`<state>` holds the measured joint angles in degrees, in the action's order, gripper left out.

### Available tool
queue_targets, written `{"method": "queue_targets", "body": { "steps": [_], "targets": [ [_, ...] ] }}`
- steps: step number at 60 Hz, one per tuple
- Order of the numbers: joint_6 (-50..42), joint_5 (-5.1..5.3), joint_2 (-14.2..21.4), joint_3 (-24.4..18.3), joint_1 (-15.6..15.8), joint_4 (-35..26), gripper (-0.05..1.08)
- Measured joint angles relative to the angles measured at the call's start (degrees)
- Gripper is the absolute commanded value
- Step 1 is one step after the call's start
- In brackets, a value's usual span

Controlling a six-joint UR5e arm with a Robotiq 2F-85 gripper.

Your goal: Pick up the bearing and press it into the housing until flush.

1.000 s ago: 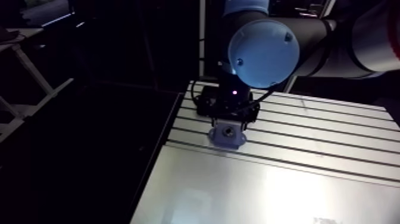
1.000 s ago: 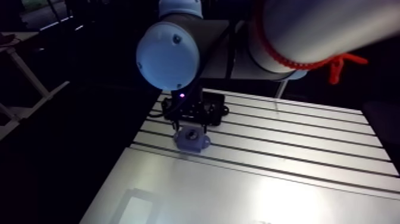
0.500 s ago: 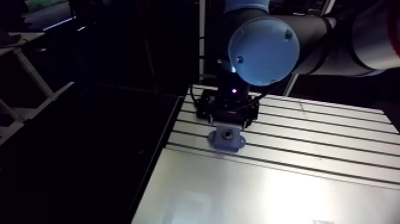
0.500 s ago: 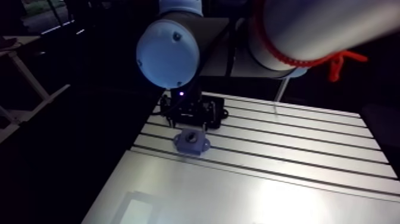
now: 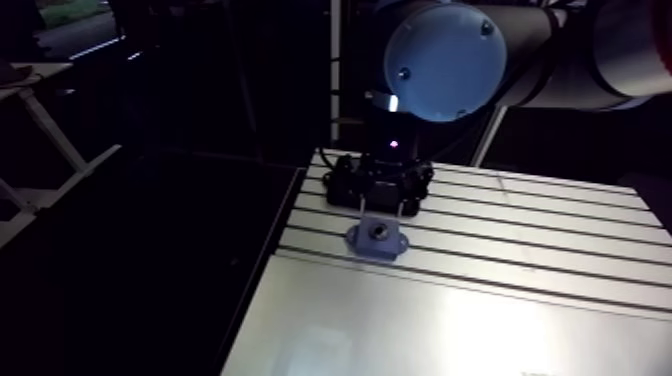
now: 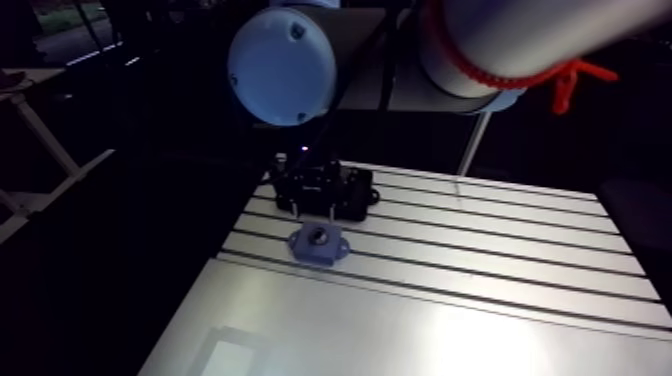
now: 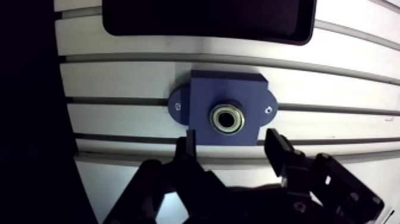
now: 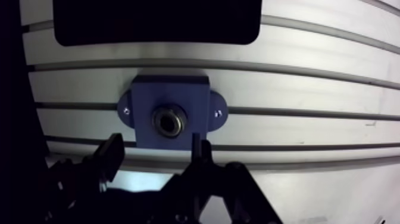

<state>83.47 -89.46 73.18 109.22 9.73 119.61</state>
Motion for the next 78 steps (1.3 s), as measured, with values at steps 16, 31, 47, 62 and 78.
{"method": "queue_targets", "body": {
  "steps": [16, 31, 47, 62, 78],
  "targets": [
    [1.6, -0.39, -0.5, 0.0, -0.1, -0.4, 1.08],
    [1.8, -0.54, -0.9, 0.1, -0.1, -0.4, 1.08],
    [1.9, -0.43, -1.7, 0.2, -0.1, -0.2, 1.08],
    [2.1, -0.4, -2.4, 0.3, -0.1, 0.0, 1.08],
    [2.1, -0.37, -2.9, 0.4, -0.1, 0.1, 1.08]
  ]
}}
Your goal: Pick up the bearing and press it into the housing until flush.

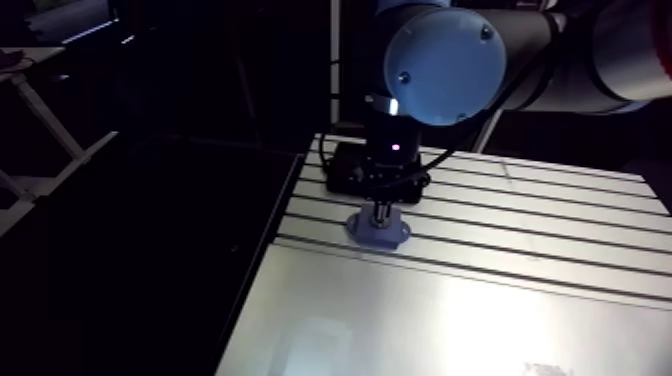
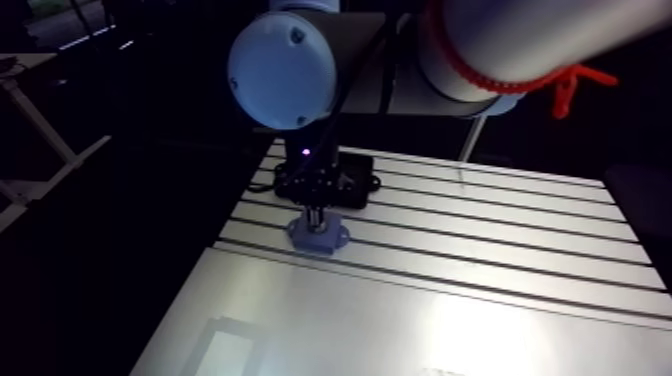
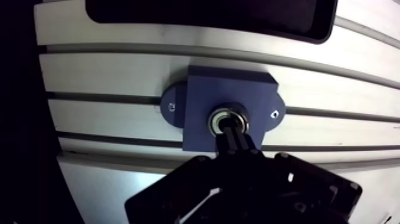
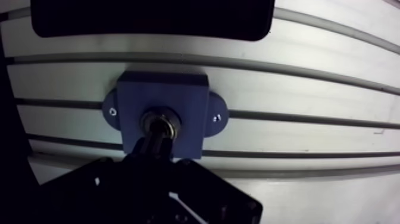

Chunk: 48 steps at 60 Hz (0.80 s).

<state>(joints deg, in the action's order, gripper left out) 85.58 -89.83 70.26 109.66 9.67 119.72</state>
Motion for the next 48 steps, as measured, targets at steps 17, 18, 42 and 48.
{"method": "queue_targets", "body": {
  "steps": [17, 18, 42, 48],
  "targets": [
    [0.0, -0.02, -0.6, 0.3, 0.0, 1.3, 1.08],
    [0.0, -0.02, -0.6, 0.3, 0.0, 1.4, 1.08],
    [0.1, -0.04, -1.0, 0.5, -0.1, 2.1, 1.08],
    [0.1, -0.04, -1.0, 0.6, -0.1, 2.1, 1.08]
  ]
}}
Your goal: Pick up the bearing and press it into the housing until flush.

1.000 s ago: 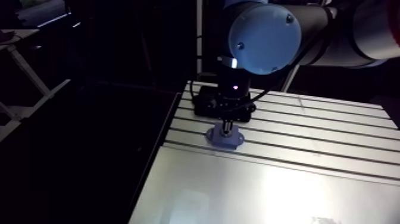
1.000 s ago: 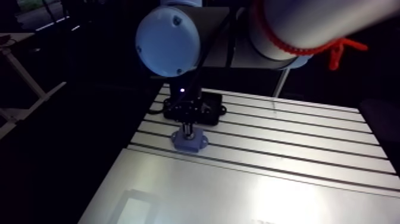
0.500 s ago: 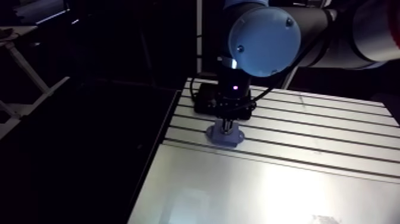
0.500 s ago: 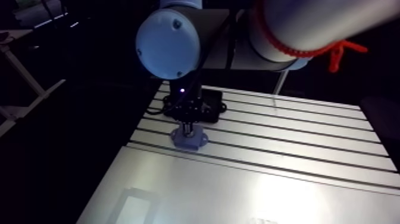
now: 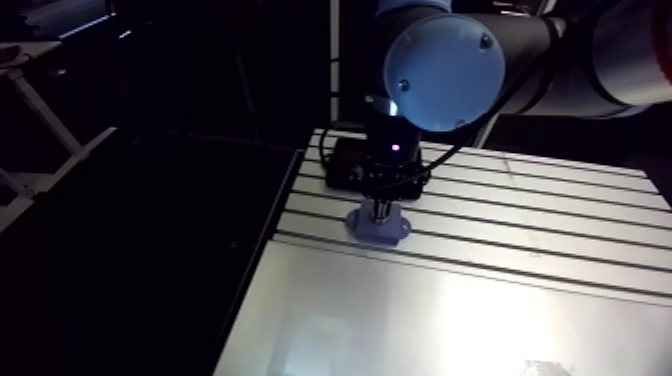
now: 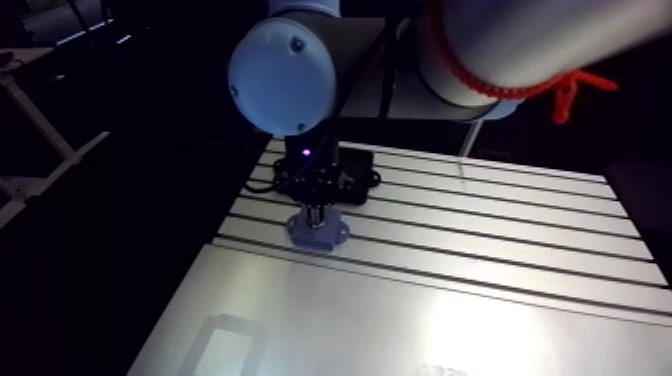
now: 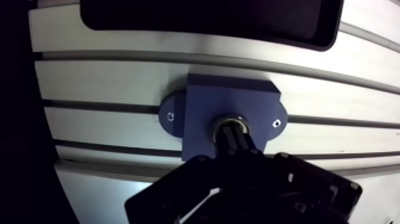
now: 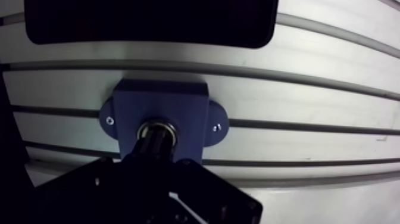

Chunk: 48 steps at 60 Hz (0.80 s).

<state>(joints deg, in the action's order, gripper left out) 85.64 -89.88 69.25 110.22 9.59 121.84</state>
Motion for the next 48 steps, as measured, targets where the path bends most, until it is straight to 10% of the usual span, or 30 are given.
{"method": "queue_targets", "body": {
  "steps": [48],
  "targets": [
    [0.0, 0.04, 0.4, 0.0, 0.1, 0.0, 1.08]
  ]
}}
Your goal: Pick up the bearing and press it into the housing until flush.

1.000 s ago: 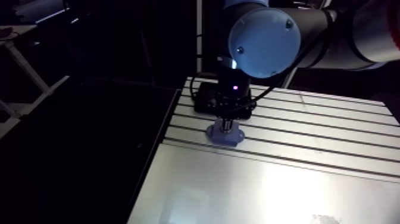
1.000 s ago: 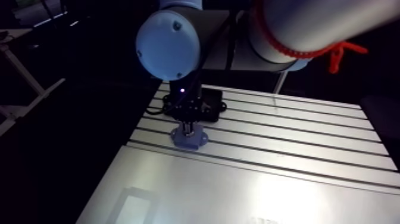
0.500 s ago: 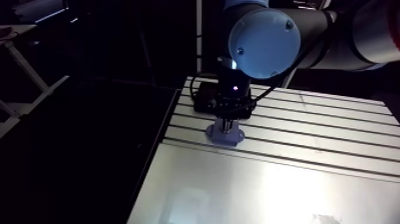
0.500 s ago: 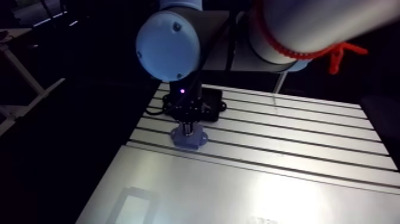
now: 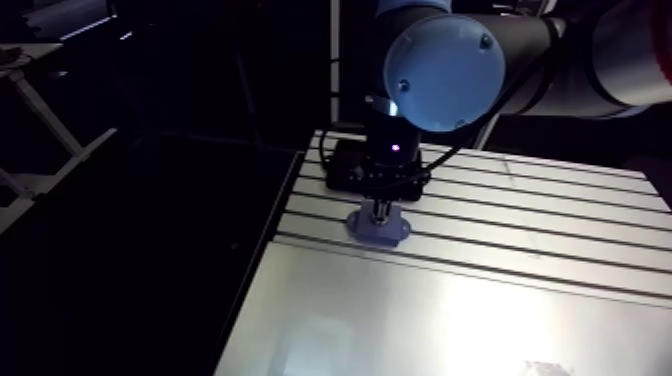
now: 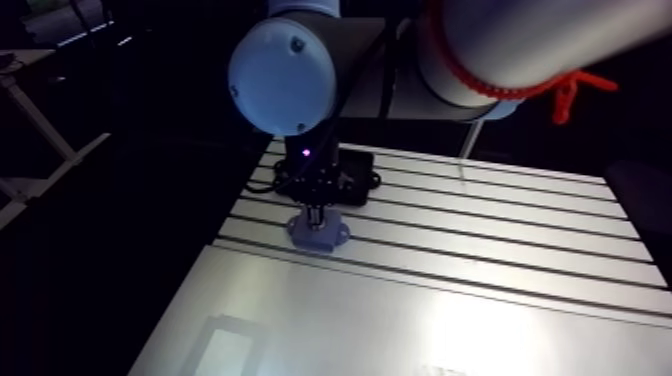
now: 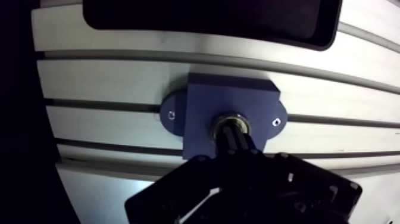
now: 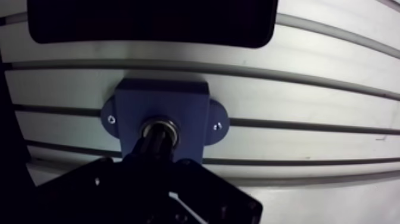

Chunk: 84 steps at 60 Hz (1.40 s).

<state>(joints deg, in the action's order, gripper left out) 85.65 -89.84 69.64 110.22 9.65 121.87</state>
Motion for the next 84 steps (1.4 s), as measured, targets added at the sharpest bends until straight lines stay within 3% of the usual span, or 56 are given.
{"method": "queue_targets", "body": {
  "steps": [84],
  "targets": [
    [0.5, -0.11, 0.2, 1.1, 0.3, 0.2, 1.08]
  ]
}}
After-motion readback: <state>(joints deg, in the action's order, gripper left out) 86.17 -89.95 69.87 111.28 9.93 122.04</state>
